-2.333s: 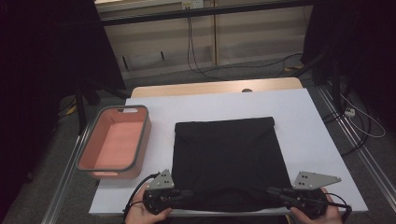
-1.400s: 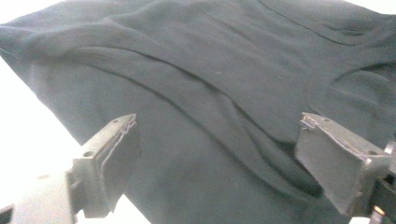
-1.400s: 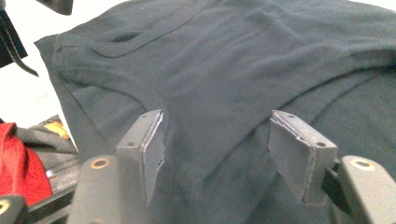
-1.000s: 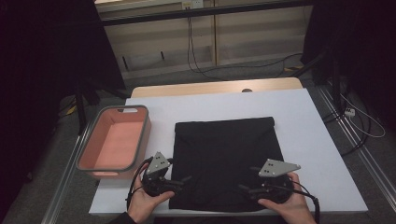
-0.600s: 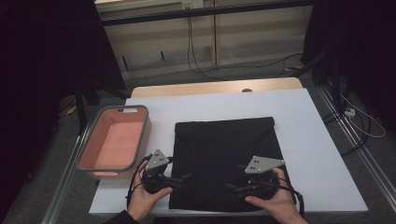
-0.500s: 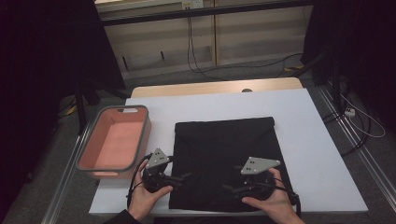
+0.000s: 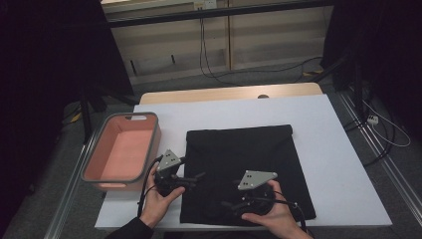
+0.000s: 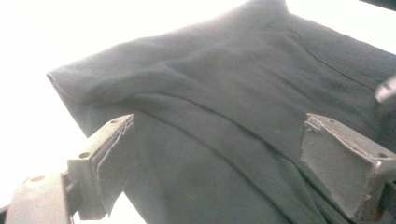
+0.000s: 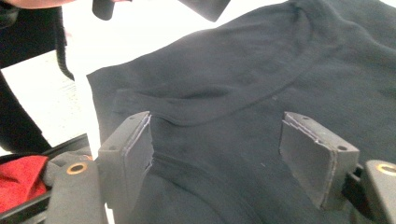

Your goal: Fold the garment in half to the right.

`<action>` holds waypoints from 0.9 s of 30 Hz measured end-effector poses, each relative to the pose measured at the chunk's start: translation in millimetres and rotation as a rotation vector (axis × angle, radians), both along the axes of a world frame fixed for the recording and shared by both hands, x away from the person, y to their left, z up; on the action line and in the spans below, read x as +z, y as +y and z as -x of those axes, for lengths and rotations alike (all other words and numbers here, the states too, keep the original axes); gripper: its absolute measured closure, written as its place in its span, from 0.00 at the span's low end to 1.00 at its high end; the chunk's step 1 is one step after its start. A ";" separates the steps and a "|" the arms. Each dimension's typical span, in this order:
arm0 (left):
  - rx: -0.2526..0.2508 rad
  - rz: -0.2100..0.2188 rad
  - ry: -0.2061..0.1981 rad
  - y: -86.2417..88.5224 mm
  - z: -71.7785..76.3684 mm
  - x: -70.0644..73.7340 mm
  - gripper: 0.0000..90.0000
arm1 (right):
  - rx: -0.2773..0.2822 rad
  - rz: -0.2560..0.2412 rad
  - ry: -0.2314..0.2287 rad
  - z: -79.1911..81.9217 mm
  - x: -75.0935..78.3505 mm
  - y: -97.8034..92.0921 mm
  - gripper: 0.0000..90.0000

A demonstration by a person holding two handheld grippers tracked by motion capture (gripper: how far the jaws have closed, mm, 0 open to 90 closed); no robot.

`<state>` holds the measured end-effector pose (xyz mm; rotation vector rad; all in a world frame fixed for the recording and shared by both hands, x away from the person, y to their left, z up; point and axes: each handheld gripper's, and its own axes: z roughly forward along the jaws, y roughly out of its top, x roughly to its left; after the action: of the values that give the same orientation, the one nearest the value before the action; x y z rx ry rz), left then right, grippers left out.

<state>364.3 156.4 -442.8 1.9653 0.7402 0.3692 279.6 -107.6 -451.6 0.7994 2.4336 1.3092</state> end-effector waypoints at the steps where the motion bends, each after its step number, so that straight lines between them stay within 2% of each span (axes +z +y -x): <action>1: 0.002 0.001 0.005 -0.9 -2.5 0.0 0.13 | 0.007 0.001 0.000 -0.4 -0.2 2.1 0.29; 5: 0.006 -0.028 0.002 -6.6 -11.4 1.8 0.10 | 0.023 0.003 0.004 -1.7 -1.1 9.8 0.29; 8: -0.001 -0.015 -0.001 -8.4 -18.8 2.6 0.09 | 0.037 0.004 0.005 -2.3 -1.3 14.9 0.29; 10: -0.007 -0.022 0.002 -9.8 -25.2 3.5 0.08 | 0.044 0.003 0.004 -2.8 -1.5 18.2 0.29; 15: 0.017 -0.035 -0.010 -13.9 -43.5 6.9 0.10 | 0.062 0.007 0.007 -4.9 -2.4 26.3 0.29; 17: 0.032 -0.019 -0.018 -15.1 -50.8 9.2 0.11 | 0.071 0.010 0.009 -5.9 -3.0 29.5 0.29; 21: 0.059 -0.021 -0.029 -19.0 -63.8 14.1 0.12 | 0.085 0.013 0.012 -6.4 -3.4 33.9 0.29; 25: 0.091 -0.030 -0.016 -23.6 -78.6 15.5 0.12 | 0.086 0.011 0.013 -6.4 -3.3 34.1 0.29; 26: 0.095 -0.046 -0.022 -23.8 -82.6 15.6 0.12 | 0.086 0.013 0.012 -6.5 -3.4 33.8 0.29; 27: 0.105 -0.037 -0.012 -24.7 -87.0 14.8 0.12 | 0.085 0.010 0.014 -6.4 -3.3 33.5 0.29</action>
<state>451.3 131.7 -427.9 1.9623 0.8370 0.4603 286.0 -74.1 -454.9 0.7129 2.5086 1.3238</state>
